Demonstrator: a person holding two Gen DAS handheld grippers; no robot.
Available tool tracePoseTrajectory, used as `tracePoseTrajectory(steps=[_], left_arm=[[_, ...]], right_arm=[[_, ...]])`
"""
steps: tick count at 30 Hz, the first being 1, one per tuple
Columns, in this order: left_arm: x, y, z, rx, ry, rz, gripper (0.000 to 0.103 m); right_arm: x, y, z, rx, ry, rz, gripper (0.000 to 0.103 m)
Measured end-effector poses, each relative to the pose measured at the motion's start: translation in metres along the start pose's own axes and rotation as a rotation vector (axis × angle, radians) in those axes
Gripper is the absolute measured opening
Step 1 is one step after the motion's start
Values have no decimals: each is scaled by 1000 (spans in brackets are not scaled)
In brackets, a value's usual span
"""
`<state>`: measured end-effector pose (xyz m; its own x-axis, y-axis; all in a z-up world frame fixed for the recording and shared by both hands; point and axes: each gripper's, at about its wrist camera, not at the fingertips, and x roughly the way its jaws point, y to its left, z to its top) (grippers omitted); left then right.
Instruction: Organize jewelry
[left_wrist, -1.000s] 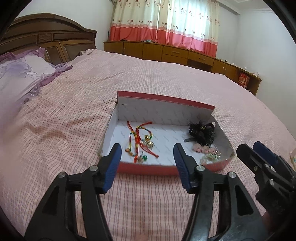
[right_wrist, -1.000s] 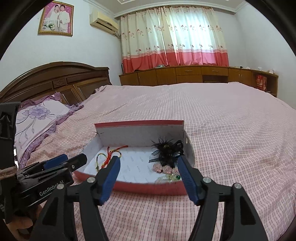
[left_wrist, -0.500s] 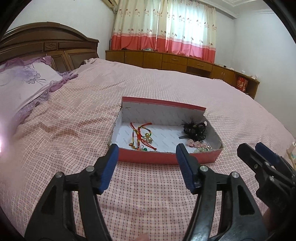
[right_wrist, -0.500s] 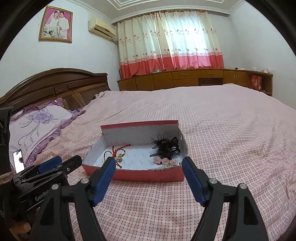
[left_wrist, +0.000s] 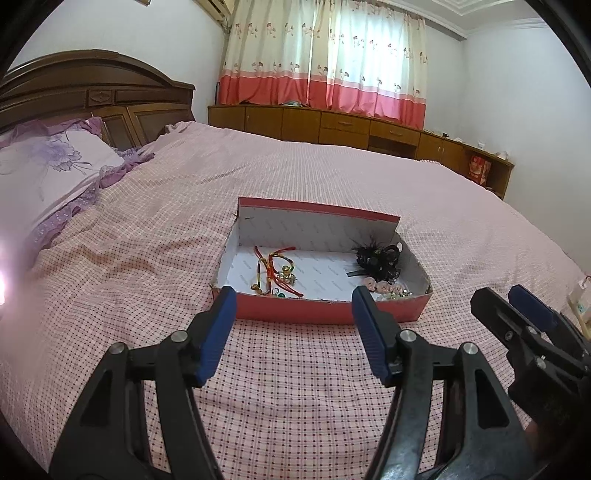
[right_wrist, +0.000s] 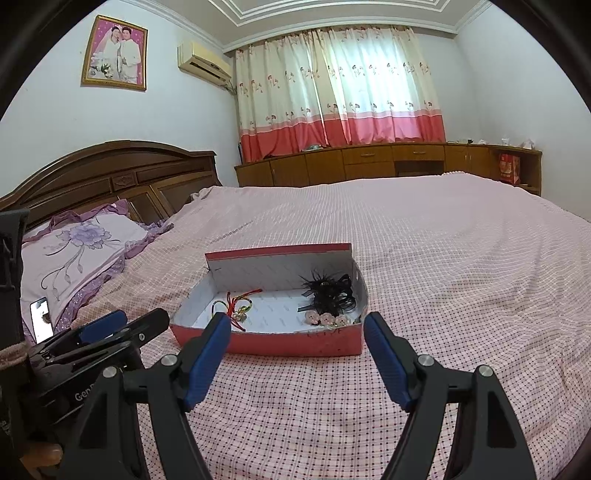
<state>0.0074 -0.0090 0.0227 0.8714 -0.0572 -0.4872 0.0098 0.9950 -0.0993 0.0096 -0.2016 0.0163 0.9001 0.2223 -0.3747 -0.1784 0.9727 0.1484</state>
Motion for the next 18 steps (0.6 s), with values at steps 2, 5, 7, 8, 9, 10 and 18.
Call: tracePoseTrajectory(steps=[2,5,7,8,9,10,18], left_arm=[[-1,0,1,0,-3,0,57],[-2,-1,0,3,-6,0,57],[-3,-1,0,4,-7,1,57],[-4,-1,0,3,-7,1,57],[-3,-1,0,2,-7,0,57],[-4,-1,0,1,-8,0,57],[-3,-1,1,3,-6,0,57]], right_arm=[[-1,0,0,2,-2,1,77],[-1,-1,0,2,-4,1,77],[0,-1,0,2,-2,0,77],[-1,-1,0,3,-3,1,77],[-1,-1,0,3,-3,2,77],[-1,-1,0,2,-3,1,77],[-1,-1,0,2,-2,2,77]])
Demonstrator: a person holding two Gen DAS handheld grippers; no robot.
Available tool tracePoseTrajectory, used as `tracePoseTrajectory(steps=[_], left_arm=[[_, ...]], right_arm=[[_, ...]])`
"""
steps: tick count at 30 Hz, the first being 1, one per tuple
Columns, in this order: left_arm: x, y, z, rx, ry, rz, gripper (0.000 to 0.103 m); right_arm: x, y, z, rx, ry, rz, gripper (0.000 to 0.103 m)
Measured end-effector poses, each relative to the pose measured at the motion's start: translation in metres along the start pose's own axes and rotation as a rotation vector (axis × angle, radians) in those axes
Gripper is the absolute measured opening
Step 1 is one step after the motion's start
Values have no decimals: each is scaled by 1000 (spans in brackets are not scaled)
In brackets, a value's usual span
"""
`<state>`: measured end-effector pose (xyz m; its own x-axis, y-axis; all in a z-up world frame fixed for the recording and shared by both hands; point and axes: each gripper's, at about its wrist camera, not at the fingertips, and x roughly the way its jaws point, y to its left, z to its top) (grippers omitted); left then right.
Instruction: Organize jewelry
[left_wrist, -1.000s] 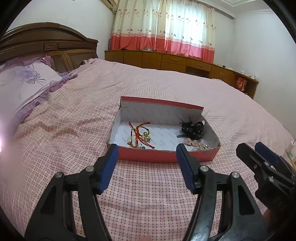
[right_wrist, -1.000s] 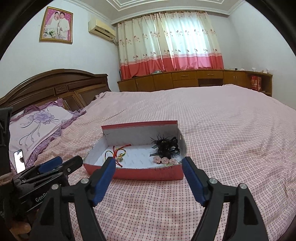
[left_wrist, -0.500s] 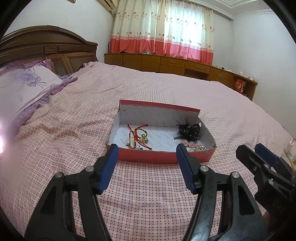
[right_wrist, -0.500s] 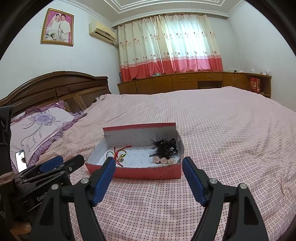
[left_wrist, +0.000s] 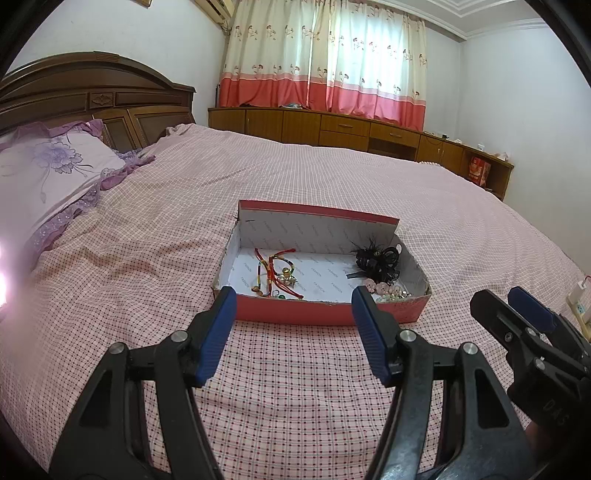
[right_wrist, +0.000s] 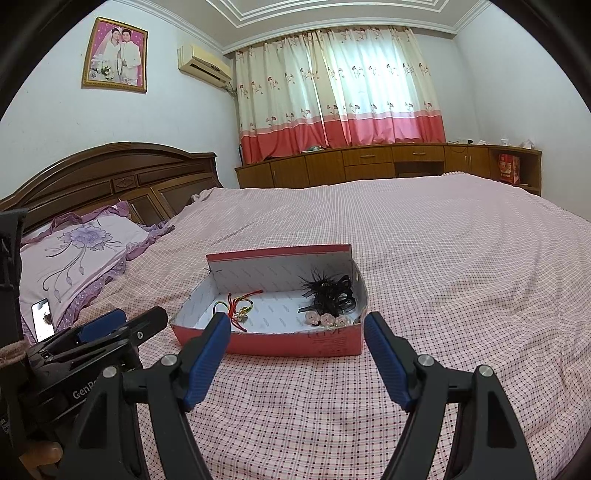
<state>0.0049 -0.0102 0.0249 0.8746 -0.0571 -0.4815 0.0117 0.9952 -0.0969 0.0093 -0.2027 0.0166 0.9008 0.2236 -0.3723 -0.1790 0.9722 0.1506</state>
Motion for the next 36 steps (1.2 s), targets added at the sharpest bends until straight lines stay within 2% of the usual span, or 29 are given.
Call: tracePoseTrajectory(steps=[36], left_arm=[[5,0,-2,-5,7,-2,56]], right_arm=[[1,2,-2,0,8,2,77]])
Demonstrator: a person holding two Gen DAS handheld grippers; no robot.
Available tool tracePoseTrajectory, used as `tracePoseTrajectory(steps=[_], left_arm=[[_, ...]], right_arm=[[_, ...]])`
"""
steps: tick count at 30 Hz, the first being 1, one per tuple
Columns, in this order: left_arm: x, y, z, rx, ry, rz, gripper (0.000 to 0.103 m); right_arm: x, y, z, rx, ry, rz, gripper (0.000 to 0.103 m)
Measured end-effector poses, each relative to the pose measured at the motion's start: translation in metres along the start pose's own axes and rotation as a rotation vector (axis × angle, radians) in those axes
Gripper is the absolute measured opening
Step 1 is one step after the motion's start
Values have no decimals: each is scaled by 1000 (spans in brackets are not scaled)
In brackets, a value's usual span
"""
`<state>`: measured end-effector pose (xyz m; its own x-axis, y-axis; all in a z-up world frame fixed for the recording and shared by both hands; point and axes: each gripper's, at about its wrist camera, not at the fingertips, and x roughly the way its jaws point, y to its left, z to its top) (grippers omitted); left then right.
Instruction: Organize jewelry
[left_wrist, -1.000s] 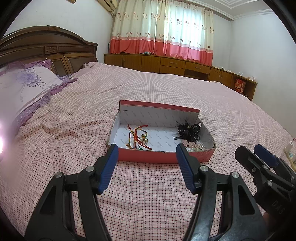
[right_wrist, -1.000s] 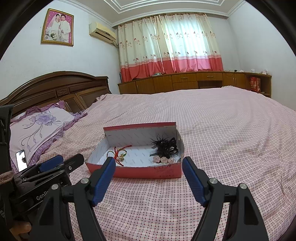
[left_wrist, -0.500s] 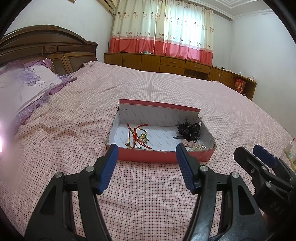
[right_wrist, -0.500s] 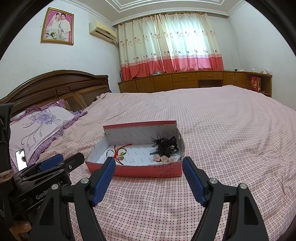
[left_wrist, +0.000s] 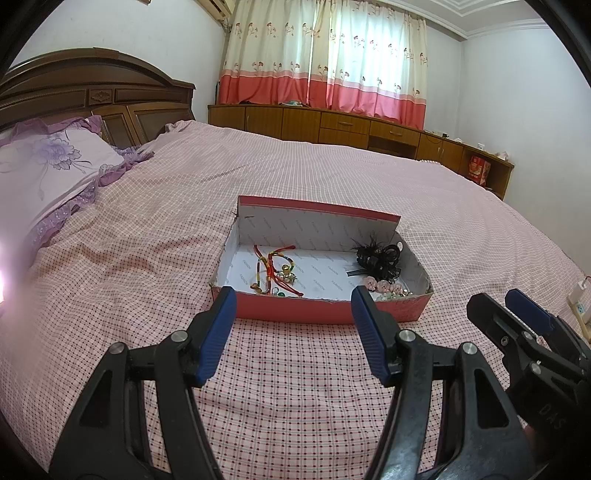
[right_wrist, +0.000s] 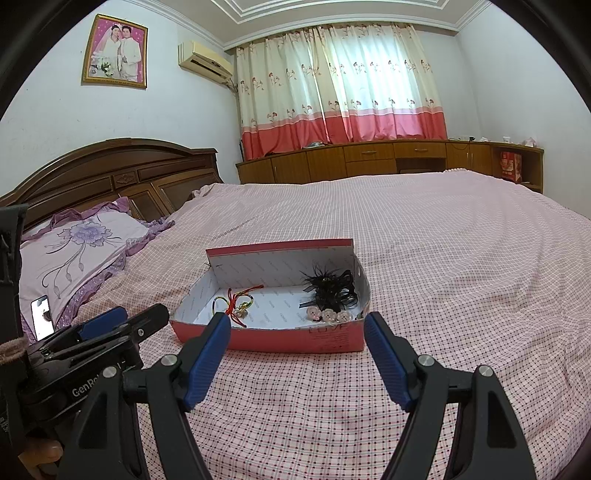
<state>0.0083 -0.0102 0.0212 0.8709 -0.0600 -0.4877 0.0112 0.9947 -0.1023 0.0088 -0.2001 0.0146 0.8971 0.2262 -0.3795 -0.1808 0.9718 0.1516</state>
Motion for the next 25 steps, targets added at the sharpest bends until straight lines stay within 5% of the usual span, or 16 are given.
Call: tracePoseTrajectory(steps=[25], left_arm=[[6,-1,-1,3,10,-3,56]], right_arm=[[5,-1,-5,-6,13,-3,77]])
